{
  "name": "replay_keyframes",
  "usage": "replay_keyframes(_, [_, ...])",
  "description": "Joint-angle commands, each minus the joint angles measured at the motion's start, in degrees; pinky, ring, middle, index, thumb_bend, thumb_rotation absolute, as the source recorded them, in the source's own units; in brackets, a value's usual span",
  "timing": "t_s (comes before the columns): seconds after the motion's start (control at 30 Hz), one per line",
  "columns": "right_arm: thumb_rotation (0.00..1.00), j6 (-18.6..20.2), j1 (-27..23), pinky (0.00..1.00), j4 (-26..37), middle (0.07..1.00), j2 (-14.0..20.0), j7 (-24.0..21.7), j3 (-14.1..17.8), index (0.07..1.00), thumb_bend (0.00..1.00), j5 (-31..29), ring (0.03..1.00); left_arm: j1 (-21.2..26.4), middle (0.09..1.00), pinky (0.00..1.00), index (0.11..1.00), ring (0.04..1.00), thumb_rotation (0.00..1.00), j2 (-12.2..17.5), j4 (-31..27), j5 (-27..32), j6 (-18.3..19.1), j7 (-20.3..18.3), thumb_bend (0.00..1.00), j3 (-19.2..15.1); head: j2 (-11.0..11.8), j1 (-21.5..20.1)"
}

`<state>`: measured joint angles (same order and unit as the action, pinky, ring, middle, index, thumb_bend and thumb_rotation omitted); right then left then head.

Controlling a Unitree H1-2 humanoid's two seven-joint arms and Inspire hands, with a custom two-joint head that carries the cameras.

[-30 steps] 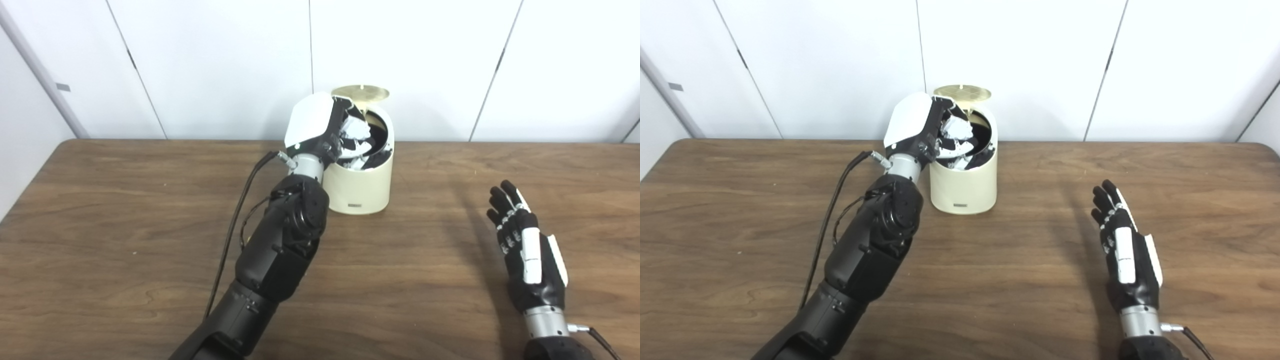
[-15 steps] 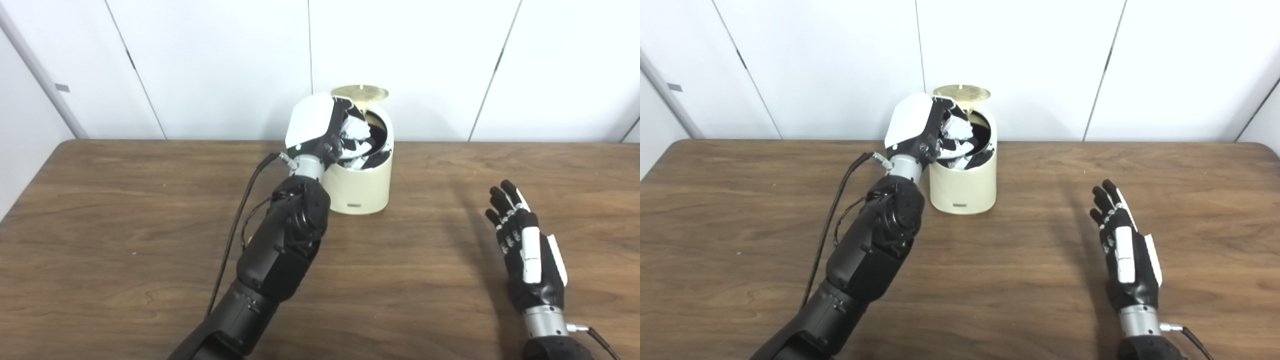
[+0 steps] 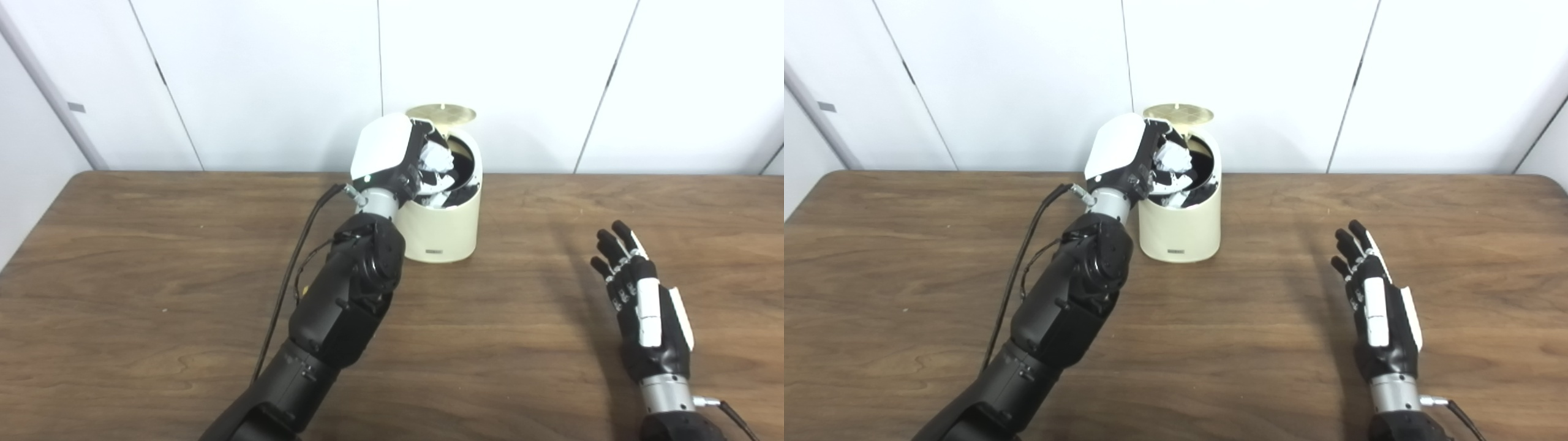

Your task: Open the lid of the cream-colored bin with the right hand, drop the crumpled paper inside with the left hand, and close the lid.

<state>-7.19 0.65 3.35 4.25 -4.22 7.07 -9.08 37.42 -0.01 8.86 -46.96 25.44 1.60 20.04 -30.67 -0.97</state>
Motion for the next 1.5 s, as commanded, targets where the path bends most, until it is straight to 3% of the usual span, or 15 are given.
replay_keyframes(0.0, [0.94, -1.13, 3.26, 0.90, -4.07, 0.909, -1.95, -0.31, -1.03, 0.923, 0.54, -0.78, 0.941, 1.83, 0.521, 0.31, 0.555, 0.418, 0.00, -0.81, -0.75, 0.38, 0.92, -1.76, 0.58, 0.23, -0.04, -0.06])
replay_keyframes(0.07, [0.94, -0.95, 3.29, 0.89, -3.96, 0.908, -1.98, -0.16, -1.04, 0.923, 0.54, -0.60, 0.936, 1.90, 0.643, 0.41, 0.650, 0.549, 0.00, -0.87, -0.68, 0.47, 1.07, -1.88, 0.87, 0.09, -0.04, -0.09])
replay_keyframes(0.1, [0.94, -0.94, 3.32, 0.88, -3.87, 0.908, -1.99, -0.07, -1.07, 0.923, 0.54, -0.41, 0.936, 1.92, 0.649, 0.41, 0.654, 0.555, 0.00, -0.84, -0.65, 0.45, 1.07, -1.89, 0.88, 0.10, -0.08, -0.13])
replay_keyframes(0.17, [0.94, -0.99, 3.32, 0.88, -3.84, 0.907, -2.08, 0.09, -1.10, 0.923, 0.54, -0.17, 0.935, 1.99, 0.735, 0.53, 0.677, 0.674, 0.00, -0.71, -0.64, 0.24, 1.11, -2.08, 0.92, 0.24, -0.08, -0.05])
replay_keyframes(0.27, [0.93, -1.17, 3.27, 0.88, -4.05, 0.910, -1.98, -0.17, -1.18, 0.923, 0.54, -0.24, 0.938, 2.13, 0.786, 0.63, 0.697, 0.758, 0.00, -0.55, -0.61, -0.81, 1.34, -2.92, 0.94, 0.45, -0.09, -0.02])
replay_keyframes(0.67, [0.93, -0.98, 3.29, 0.89, -4.03, 0.910, -1.90, -0.19, -1.21, 0.922, 0.54, -0.09, 0.945, 2.00, 0.798, 0.68, 0.708, 0.788, 0.01, -0.28, -0.72, -1.84, 1.29, -3.90, 0.98, 0.63, -0.02, -0.09])
replay_keyframes(1.1, [0.94, -0.80, 3.31, 0.90, -4.15, 0.910, -1.80, -0.12, -1.11, 0.915, 0.54, -0.02, 0.944, 1.79, 0.768, 0.66, 0.699, 0.758, 0.01, -0.12, -1.03, -2.57, 1.30, -4.03, 0.97, 0.99, -0.17, 0.10])
replay_keyframes(1.47, [0.96, -1.03, 3.20, 0.90, -4.52, 0.912, -1.64, -0.06, -1.04, 0.921, 0.54, 0.32, 0.944, 1.00, 0.752, 0.59, 0.665, 0.714, 0.00, -0.63, -2.97, -1.90, 1.26, -4.25, 0.96, -0.02, -0.23, 0.10])
